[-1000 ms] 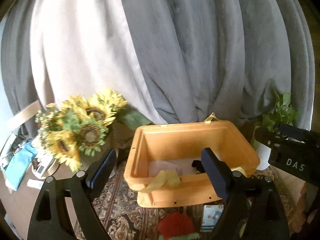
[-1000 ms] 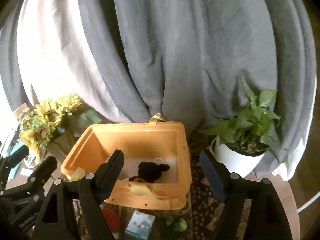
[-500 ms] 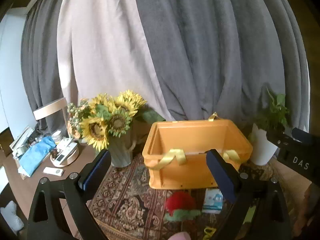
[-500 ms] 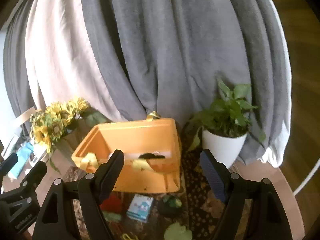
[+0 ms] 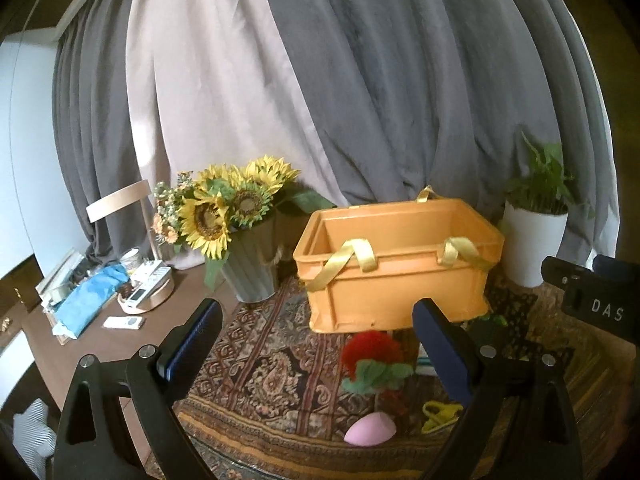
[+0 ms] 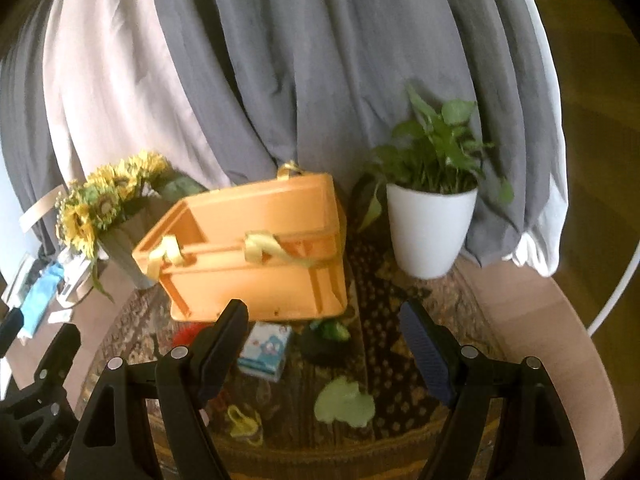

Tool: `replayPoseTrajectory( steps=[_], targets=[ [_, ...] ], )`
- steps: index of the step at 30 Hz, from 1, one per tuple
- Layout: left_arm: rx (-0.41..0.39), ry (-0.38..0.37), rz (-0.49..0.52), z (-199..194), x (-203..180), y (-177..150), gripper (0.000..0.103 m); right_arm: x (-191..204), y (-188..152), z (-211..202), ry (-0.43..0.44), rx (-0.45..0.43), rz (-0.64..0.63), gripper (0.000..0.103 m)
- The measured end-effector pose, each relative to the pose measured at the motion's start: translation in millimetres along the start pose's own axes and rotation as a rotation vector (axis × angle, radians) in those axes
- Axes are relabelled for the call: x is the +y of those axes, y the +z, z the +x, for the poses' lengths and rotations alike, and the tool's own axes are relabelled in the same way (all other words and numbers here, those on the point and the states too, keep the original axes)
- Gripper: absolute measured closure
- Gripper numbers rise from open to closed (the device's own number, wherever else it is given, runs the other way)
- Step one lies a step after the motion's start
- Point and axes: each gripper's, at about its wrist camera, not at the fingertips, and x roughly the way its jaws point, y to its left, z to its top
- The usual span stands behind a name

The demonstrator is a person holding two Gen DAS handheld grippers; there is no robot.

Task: Organize soft objects
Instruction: 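Withdraw both tools from the crate back toward the rug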

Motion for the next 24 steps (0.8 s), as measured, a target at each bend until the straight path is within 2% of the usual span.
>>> replayPoseTrajectory(
  steps=[3,13,24],
  targets=[
    [0.015,0.004,0.013,-0.9,-2.3,-10.3,0.005,-1.3,-12.3,3.9,-0.003,0.028,0.000,0.024],
    [0.141,-0.027,0.019,19.3,-13.0,-48.4,0.005,-7.2,-48.3,24.7,-0.028,0.114,-0.032,0.024],
    [0.242,-0.037,0.027,43.1,-28.0,-80.9,0.005,-13.5,-72.5,55.3,-0.021,0.195,-0.061,0.024]
  ],
)
